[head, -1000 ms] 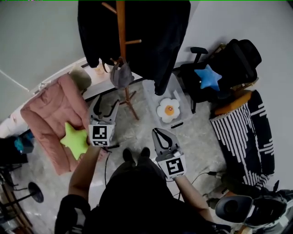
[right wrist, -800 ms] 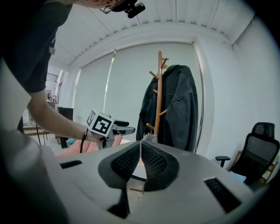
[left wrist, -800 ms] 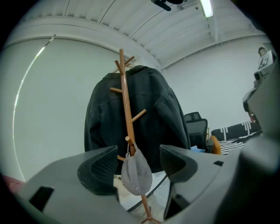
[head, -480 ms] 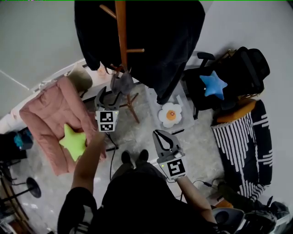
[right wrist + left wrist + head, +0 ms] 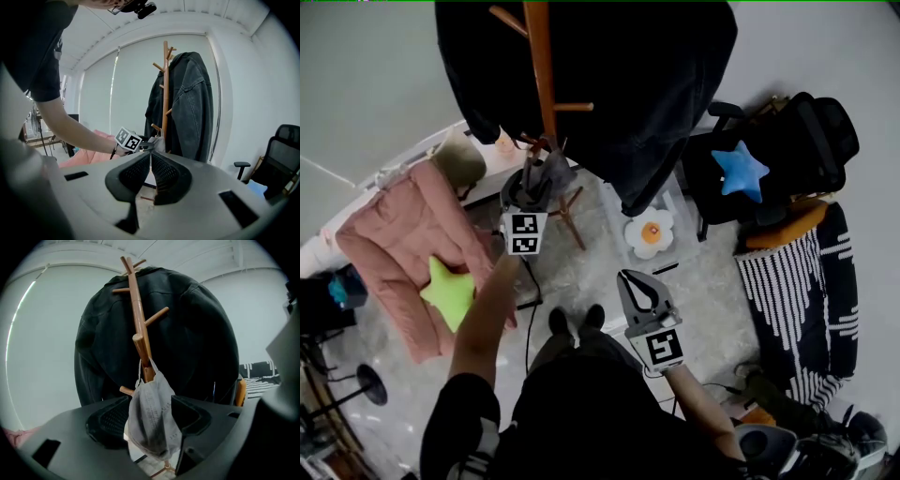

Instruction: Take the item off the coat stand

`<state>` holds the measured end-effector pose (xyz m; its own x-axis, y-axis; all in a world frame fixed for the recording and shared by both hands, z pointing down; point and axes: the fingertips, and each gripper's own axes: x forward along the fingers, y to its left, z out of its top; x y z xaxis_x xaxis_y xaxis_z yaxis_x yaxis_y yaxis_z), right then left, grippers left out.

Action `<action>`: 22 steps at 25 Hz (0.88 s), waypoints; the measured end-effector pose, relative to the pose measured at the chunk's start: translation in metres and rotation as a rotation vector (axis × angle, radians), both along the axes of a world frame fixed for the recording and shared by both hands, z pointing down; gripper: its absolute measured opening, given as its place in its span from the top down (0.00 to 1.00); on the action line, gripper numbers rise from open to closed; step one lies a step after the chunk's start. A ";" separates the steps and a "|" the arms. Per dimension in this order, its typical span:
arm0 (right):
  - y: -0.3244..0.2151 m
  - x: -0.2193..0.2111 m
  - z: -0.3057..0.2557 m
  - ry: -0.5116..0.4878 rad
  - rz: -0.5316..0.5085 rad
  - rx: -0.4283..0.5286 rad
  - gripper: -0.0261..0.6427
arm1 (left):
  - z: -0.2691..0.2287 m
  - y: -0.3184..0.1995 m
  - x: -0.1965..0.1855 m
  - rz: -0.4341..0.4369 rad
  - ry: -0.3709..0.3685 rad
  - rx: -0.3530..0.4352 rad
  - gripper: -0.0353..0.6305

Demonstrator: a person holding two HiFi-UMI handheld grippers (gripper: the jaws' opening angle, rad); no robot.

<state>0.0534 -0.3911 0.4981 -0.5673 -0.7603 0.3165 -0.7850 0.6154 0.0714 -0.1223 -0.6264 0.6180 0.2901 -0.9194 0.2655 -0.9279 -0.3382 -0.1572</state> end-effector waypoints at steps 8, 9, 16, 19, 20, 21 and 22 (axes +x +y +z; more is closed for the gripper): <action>-0.008 0.003 0.007 -0.011 -0.005 -0.016 0.92 | 0.019 -0.021 0.006 -0.003 -0.048 -0.032 0.58; -0.010 0.003 0.007 -0.014 -0.005 -0.018 0.92 | 0.019 -0.023 0.006 -0.004 -0.053 -0.031 0.60; -0.013 -0.004 0.007 -0.018 -0.009 -0.020 0.92 | 0.020 -0.025 0.000 -0.024 -0.078 -0.026 0.82; -0.014 -0.006 0.008 -0.016 -0.014 -0.016 0.92 | 0.017 -0.026 -0.001 -0.030 -0.095 -0.013 0.89; -0.014 -0.006 0.007 -0.016 -0.016 -0.014 0.92 | 0.015 -0.026 -0.001 -0.031 -0.099 -0.007 0.90; -0.014 -0.007 0.007 -0.016 -0.016 -0.013 0.92 | 0.013 -0.025 -0.002 -0.032 -0.101 -0.001 0.90; -0.014 -0.007 0.007 -0.018 -0.016 -0.012 0.92 | 0.011 -0.024 -0.002 -0.033 -0.102 0.005 0.90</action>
<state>0.0466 -0.4046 0.5048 -0.5848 -0.7475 0.3151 -0.7763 0.6284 0.0498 -0.1246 -0.6507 0.6293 0.2312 -0.9294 0.2876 -0.9177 -0.3065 -0.2528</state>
